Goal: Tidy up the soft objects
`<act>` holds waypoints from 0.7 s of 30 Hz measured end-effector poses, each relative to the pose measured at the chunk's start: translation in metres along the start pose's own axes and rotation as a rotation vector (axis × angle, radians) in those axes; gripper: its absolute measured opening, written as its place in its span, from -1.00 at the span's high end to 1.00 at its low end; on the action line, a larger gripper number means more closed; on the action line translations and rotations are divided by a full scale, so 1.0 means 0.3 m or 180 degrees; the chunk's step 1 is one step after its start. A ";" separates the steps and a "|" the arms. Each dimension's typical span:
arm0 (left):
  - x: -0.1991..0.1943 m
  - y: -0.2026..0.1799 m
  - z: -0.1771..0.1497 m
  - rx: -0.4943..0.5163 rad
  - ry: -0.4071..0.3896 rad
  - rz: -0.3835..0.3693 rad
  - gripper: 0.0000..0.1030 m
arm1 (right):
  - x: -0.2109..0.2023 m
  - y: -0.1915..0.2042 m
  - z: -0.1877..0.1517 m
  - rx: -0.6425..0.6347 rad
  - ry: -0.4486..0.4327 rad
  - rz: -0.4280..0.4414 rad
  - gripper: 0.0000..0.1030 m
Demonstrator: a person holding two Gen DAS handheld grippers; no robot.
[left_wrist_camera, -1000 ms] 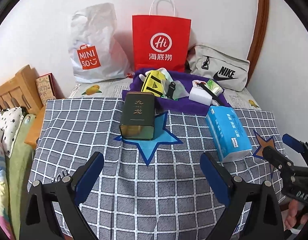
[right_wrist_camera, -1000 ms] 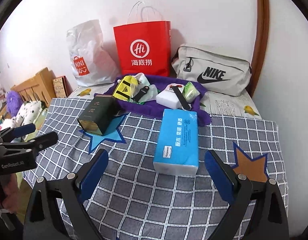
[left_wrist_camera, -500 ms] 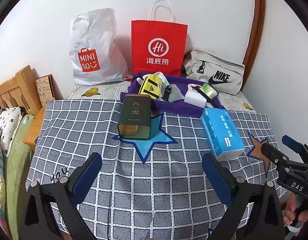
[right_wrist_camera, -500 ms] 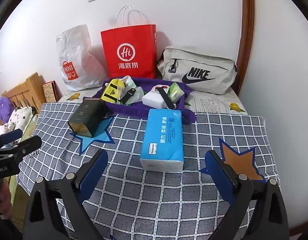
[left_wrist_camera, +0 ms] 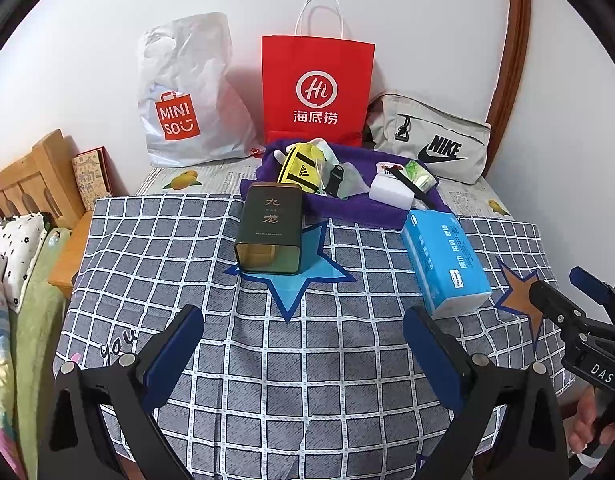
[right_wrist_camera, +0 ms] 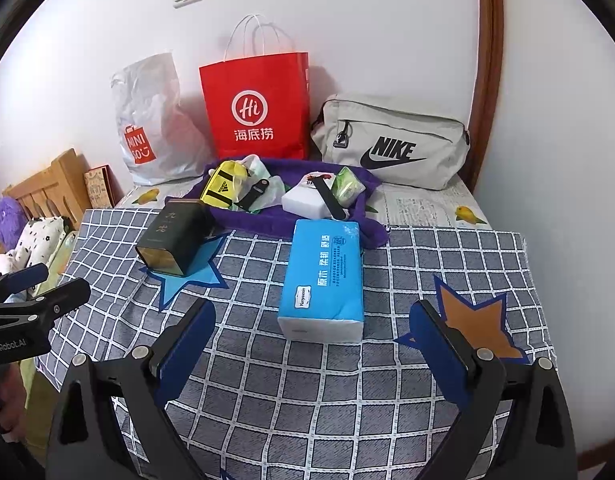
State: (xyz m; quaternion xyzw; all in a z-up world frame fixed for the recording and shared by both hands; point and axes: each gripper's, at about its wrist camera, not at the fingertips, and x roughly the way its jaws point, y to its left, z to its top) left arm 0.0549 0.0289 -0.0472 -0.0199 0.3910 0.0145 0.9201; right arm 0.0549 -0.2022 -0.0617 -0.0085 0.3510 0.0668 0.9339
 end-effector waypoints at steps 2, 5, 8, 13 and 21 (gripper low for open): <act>0.001 0.002 0.001 -0.0001 0.0003 -0.0004 -0.96 | -0.001 0.000 0.000 0.0004 -0.0002 -0.0001 -0.88; -0.002 -0.003 -0.001 0.0014 0.0002 -0.0007 -0.96 | -0.004 -0.002 0.000 0.0006 -0.0007 -0.0002 -0.88; -0.005 -0.012 -0.004 0.0028 0.0008 -0.0007 -0.96 | -0.006 -0.003 0.000 0.0014 -0.0014 0.0003 -0.88; -0.013 -0.022 -0.007 0.0040 0.0001 -0.0014 -0.96 | -0.012 -0.006 -0.002 0.0024 -0.0020 0.0005 -0.88; -0.016 -0.025 -0.006 0.0044 -0.0001 -0.0016 -0.96 | -0.017 -0.009 -0.001 0.0038 -0.0026 0.0004 -0.88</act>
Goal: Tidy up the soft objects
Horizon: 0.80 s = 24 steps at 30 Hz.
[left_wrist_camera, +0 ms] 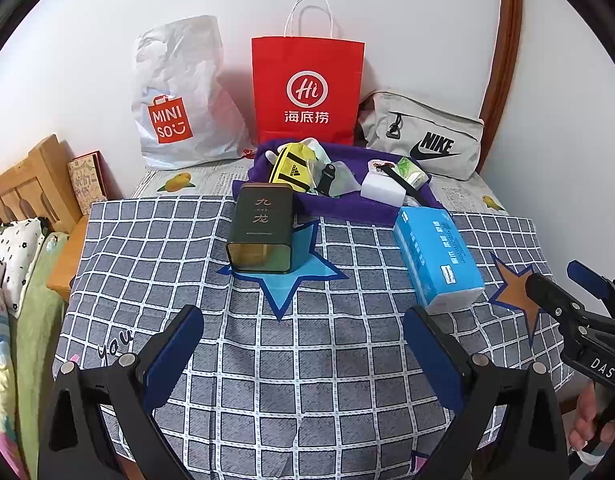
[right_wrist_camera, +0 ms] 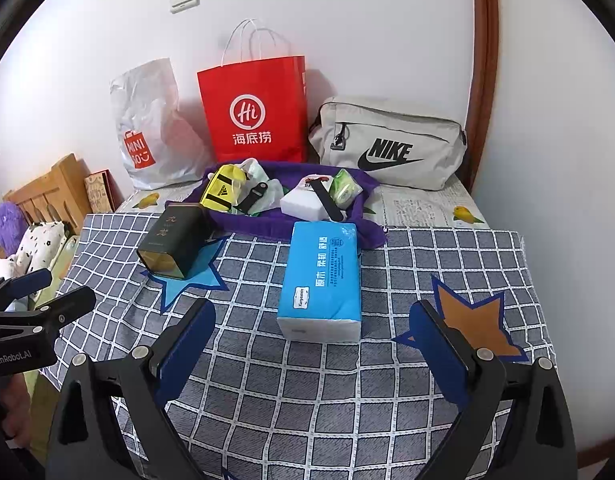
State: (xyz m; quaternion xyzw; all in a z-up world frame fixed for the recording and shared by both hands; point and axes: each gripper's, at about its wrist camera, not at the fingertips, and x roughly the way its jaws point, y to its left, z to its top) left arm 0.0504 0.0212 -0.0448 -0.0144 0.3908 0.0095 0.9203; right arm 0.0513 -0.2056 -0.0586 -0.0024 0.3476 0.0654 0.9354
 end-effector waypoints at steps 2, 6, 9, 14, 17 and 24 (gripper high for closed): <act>0.000 -0.001 0.000 0.0000 0.0000 0.0003 -0.96 | 0.000 -0.001 0.000 0.0000 0.0001 0.0000 -0.88; -0.001 -0.001 0.000 0.0001 -0.0001 0.0001 -0.96 | -0.001 -0.002 0.000 0.0003 -0.0006 0.0003 -0.88; -0.002 -0.001 0.000 -0.0001 -0.0001 0.0003 -0.96 | -0.005 -0.003 0.001 0.0007 -0.0011 0.0002 -0.88; -0.001 0.000 -0.001 -0.0001 -0.0001 0.0002 -0.96 | -0.007 -0.005 0.002 0.0004 0.0000 -0.0004 -0.88; -0.003 -0.004 0.001 0.0012 -0.0004 -0.0001 -0.96 | -0.009 -0.005 0.001 -0.0001 0.0003 -0.0004 -0.88; -0.005 -0.006 0.000 0.0014 -0.0006 0.0000 -0.96 | -0.007 -0.001 0.003 -0.0001 0.0004 -0.0007 -0.88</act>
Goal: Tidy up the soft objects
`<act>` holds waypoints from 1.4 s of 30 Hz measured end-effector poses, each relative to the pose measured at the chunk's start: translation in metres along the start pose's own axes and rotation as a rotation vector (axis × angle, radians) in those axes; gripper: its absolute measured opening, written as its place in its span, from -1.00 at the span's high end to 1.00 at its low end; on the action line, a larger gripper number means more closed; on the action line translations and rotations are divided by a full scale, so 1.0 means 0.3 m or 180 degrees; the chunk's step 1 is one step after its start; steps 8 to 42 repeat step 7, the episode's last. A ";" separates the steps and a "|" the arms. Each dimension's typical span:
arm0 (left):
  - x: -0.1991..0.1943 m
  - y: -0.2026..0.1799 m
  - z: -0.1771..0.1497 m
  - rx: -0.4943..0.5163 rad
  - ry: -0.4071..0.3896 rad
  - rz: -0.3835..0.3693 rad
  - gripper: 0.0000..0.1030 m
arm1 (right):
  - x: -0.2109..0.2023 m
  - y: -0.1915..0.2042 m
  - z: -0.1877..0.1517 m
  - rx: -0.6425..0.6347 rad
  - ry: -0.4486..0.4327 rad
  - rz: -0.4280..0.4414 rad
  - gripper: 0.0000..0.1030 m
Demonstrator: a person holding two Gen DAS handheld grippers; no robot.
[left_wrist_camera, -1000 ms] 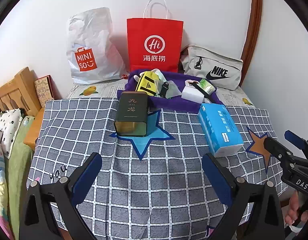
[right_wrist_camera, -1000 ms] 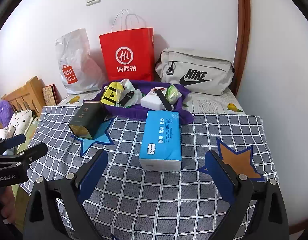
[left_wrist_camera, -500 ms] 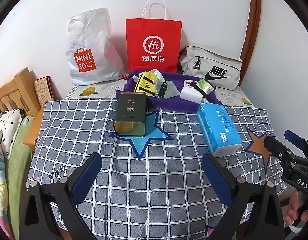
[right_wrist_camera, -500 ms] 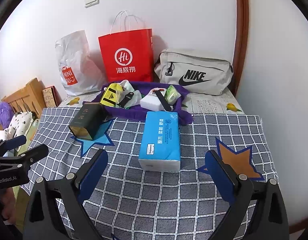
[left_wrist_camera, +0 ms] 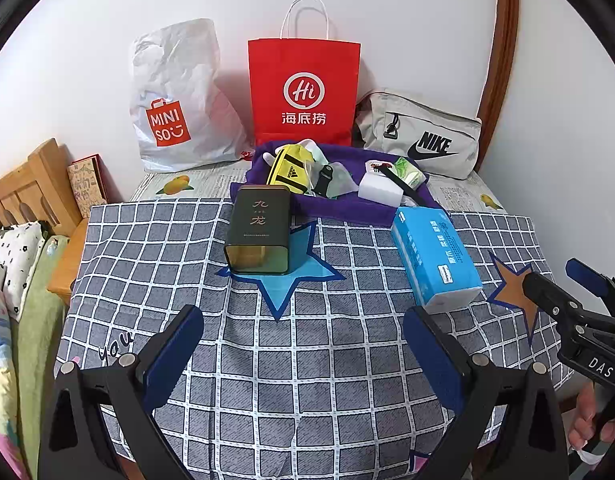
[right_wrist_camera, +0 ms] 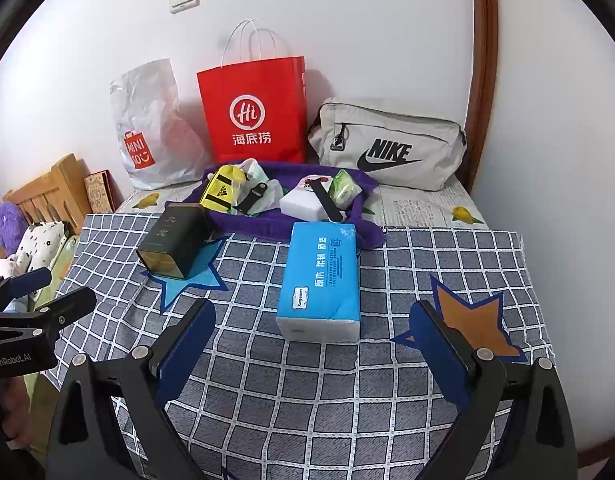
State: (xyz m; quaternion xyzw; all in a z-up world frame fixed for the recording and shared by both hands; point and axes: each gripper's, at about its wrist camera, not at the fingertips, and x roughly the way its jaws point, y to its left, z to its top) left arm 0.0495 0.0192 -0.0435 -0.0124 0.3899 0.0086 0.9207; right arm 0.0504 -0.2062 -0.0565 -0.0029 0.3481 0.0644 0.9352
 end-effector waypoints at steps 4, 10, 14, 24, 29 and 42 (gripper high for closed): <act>0.000 -0.002 -0.001 0.0005 -0.0004 -0.0002 -0.96 | 0.002 -0.001 0.001 -0.0001 0.0002 0.0002 -0.88; -0.001 -0.011 0.002 0.0056 -0.0019 -0.0018 -0.96 | 0.003 0.000 0.001 -0.0005 0.0009 0.0005 -0.88; -0.001 -0.011 0.002 0.0056 -0.0019 -0.0018 -0.96 | 0.003 0.000 0.001 -0.0005 0.0009 0.0005 -0.88; -0.001 -0.011 0.002 0.0056 -0.0019 -0.0018 -0.96 | 0.003 0.000 0.001 -0.0005 0.0009 0.0005 -0.88; -0.001 -0.011 0.002 0.0056 -0.0019 -0.0018 -0.96 | 0.003 0.000 0.001 -0.0005 0.0009 0.0005 -0.88; -0.001 -0.011 0.002 0.0056 -0.0019 -0.0018 -0.96 | 0.003 0.000 0.001 -0.0005 0.0009 0.0005 -0.88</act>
